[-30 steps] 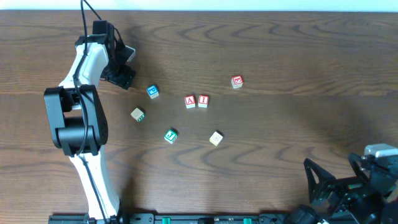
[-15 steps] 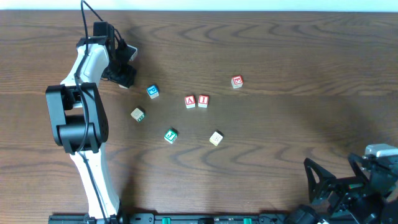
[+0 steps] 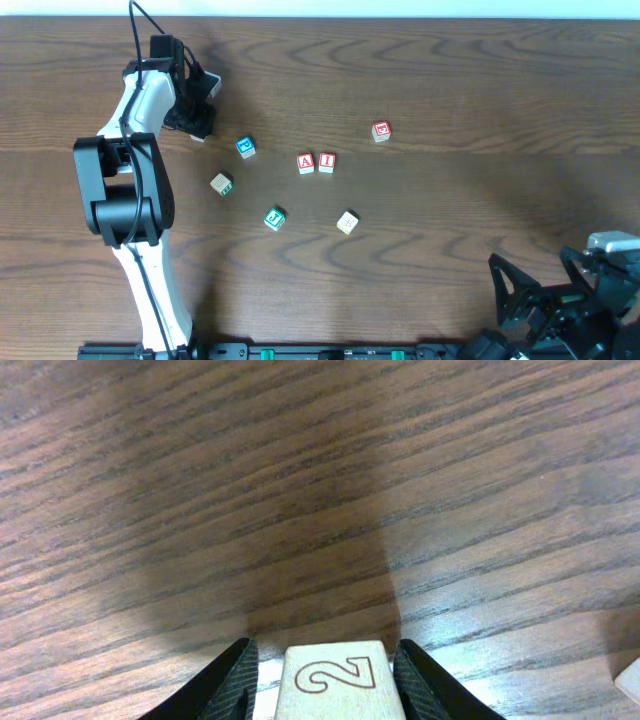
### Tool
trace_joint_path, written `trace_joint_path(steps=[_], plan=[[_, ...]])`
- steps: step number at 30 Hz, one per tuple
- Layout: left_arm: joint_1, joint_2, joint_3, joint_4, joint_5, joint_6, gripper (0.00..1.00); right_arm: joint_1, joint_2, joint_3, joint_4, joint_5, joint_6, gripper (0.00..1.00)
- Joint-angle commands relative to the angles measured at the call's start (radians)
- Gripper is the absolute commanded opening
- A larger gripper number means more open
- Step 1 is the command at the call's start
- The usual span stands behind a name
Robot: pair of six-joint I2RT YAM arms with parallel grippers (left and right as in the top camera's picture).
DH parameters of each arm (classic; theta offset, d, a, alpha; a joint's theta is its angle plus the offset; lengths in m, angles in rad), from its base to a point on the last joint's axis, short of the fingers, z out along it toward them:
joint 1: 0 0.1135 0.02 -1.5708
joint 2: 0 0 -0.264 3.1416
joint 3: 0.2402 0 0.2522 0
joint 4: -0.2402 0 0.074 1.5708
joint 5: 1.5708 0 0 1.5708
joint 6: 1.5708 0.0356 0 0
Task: Spell out Ai2
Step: 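Reach the left gripper to the blue '2' block and grasp it, then carry the '2' block and place it right of the 'I' block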
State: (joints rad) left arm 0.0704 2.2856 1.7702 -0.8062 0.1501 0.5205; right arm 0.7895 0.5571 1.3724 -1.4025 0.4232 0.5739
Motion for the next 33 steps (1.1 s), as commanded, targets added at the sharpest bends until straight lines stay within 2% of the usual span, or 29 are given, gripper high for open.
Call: trace_joint_path(steps=[1, 7, 13, 19, 22, 24, 27, 30, 33], plan=[[0.004, 0.016, 0.019, -0.012, -0.004, -0.015, 0.43, 0.003, 0.002, 0.000, -0.004, 0.018, 0.017, 0.99], [0.003, 0.016, 0.019, -0.037, -0.005, -0.024, 0.32, 0.003, 0.002, 0.000, -0.004, 0.018, 0.016, 0.99], [-0.001, 0.015, 0.019, -0.058, -0.030, -0.046, 0.30, 0.003, 0.002, 0.000, -0.004, 0.019, 0.016, 0.99], [-0.028, -0.010, 0.041, -0.073, -0.030, -0.080, 0.23, 0.003, 0.002, 0.000, -0.004, 0.026, 0.014, 0.99], [-0.059, -0.029, 0.089, -0.101, -0.031, -0.102, 0.16, 0.003, 0.002, 0.000, -0.004, 0.026, 0.012, 0.99], [-0.090, -0.045, 0.144, -0.126, -0.030, -0.165, 0.09, 0.003, 0.002, 0.000, -0.004, 0.026, 0.012, 0.99], [-0.158, -0.076, 0.227, -0.166, -0.029, -0.287, 0.06, 0.003, 0.002, 0.000, -0.004, 0.026, 0.012, 0.99], [-0.253, -0.105, 0.278, -0.182, -0.019, -0.424, 0.06, 0.003, 0.002, 0.000, -0.004, 0.026, 0.012, 0.99], [-0.387, -0.113, 0.285, -0.159, -0.023, -0.508, 0.06, 0.003, 0.002, 0.000, -0.004, 0.027, -0.007, 0.99]])
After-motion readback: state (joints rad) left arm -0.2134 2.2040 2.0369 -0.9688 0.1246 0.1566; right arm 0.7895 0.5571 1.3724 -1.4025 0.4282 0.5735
